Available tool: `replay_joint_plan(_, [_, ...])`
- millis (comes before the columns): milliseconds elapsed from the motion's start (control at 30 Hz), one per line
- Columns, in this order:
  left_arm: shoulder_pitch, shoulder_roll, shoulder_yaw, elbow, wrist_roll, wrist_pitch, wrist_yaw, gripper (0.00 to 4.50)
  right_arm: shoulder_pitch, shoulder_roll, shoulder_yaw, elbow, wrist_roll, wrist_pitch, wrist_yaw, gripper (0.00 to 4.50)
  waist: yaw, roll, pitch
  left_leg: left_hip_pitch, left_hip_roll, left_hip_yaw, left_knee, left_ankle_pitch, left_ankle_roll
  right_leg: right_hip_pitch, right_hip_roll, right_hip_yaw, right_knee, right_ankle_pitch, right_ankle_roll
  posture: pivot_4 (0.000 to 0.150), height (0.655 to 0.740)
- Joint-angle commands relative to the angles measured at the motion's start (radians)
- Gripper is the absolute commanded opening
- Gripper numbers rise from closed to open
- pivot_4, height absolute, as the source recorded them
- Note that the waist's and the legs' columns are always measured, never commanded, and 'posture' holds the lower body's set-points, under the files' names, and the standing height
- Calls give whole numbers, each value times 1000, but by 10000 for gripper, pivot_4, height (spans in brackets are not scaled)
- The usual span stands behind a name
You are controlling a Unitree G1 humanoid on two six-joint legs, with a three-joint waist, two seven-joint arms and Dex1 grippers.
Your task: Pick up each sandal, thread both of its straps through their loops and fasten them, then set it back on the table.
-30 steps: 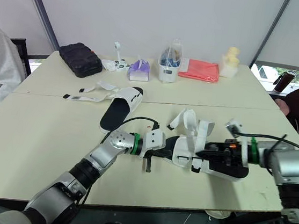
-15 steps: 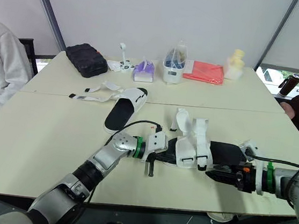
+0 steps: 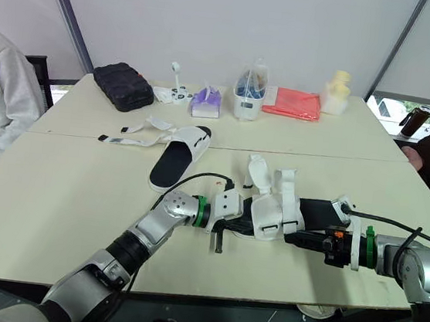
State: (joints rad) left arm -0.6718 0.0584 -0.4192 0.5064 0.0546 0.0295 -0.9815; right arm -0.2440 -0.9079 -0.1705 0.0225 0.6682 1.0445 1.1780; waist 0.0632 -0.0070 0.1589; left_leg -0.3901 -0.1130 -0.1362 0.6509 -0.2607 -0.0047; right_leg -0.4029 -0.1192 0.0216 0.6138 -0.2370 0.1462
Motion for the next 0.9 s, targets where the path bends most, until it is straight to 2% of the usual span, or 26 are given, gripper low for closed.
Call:
replay_joint_plan(33, [27,13,-54,55,60,24,14,0,20,-7,3,-52,31,10,11,444,1,0,0,0,0,0,0,0,0,0,0,0,0,0,0,1500,7400])
replay_joint_plan(267, [16,34,-77,108,107,23,50,0,181,-90,25,-182,39,1,66,444,0,-1,-2,0,0,0,0,0,0,1,0,0,0,0,0,1500,7400])
replay_joint_plan(533, [10,44,-88,127,106,17,47,0,450,-176,-87,-419,136,29,116,444,0,-3,-5,6,1,0,0,0,0,7,0,0,-2,-1,2,1500,7400])
replay_joint_plan(633, [5,41,-90,136,105,12,47,0,507,-182,-139,-474,167,33,107,444,0,-6,-7,7,1,1,0,-1,1,8,0,0,-2,-2,3,1500,7400])
replay_joint_plan(767, [0,36,-98,145,106,2,40,0,441,-166,-236,-480,282,74,85,444,-1,-8,-8,7,2,1,-1,-1,1,8,0,0,-2,-2,3,1500,7400])
replay_joint_plan(900, [-7,30,-99,156,108,-8,38,0,249,-125,-280,-395,436,149,4,444,0,-10,-8,8,2,1,-1,-1,1,9,0,0,-2,-2,3,1500,7400])
